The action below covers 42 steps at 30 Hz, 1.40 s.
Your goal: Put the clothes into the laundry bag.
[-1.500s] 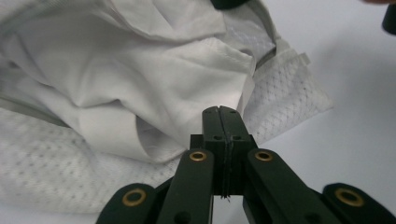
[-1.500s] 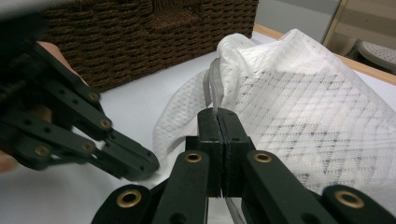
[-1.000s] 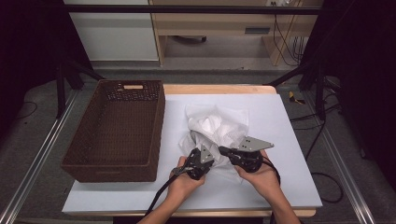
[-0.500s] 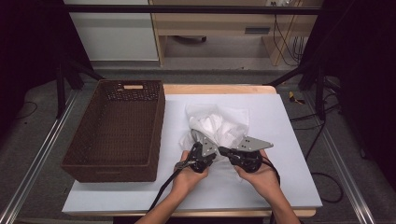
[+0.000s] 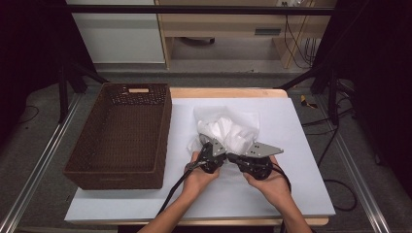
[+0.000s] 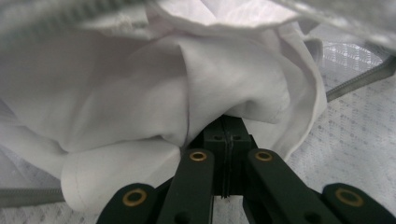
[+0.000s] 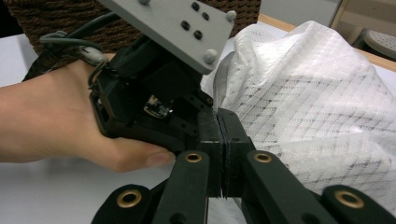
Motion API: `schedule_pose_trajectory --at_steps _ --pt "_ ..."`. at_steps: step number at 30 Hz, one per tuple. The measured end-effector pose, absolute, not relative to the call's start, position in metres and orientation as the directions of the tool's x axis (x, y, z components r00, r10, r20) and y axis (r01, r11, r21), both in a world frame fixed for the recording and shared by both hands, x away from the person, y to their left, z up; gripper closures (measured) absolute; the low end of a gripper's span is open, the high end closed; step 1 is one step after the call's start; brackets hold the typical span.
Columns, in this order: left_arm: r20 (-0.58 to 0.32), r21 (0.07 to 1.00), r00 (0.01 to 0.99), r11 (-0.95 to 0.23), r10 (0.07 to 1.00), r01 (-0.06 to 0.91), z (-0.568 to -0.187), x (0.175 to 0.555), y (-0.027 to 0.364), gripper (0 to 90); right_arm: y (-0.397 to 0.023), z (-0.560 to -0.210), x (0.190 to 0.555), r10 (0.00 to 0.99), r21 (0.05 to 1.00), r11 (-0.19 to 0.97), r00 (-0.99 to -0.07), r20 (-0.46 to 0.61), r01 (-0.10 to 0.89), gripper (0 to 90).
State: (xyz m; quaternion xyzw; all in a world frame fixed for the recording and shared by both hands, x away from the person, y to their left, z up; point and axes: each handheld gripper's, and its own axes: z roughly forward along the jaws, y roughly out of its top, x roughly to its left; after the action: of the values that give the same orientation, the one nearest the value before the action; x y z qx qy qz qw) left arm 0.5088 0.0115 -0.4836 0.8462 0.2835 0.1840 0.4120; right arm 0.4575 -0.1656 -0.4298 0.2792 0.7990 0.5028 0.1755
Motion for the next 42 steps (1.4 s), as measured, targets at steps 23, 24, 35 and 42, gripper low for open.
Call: schedule_pose_trajectory --at_steps 23,24,35,42 --pt "0.087 0.839 0.753 -0.455 0.653 0.298 -0.48 0.527 0.008 90.0 -0.169 -0.43 0.458 0.642 0.893 0.333 -0.766 0.02 0.302 89.7" --pt "0.081 0.842 0.751 -0.449 0.656 0.301 -0.48 0.528 0.008 90.0 -0.168 -0.43 0.458 0.642 0.894 0.331 -0.766 0.022 0.303 89.7" --pt "0.069 0.845 0.75 -0.438 0.658 0.306 -0.482 0.526 0.013 90.0 -0.162 -0.428 0.456 0.634 0.885 0.344 -0.773 0.027 0.314 89.7" --pt "0.066 0.849 0.753 -0.434 0.654 0.302 -0.482 0.514 0.026 90.0 -0.151 -0.423 0.45 0.614 0.875 0.368 -0.789 0.025 0.314 89.7"
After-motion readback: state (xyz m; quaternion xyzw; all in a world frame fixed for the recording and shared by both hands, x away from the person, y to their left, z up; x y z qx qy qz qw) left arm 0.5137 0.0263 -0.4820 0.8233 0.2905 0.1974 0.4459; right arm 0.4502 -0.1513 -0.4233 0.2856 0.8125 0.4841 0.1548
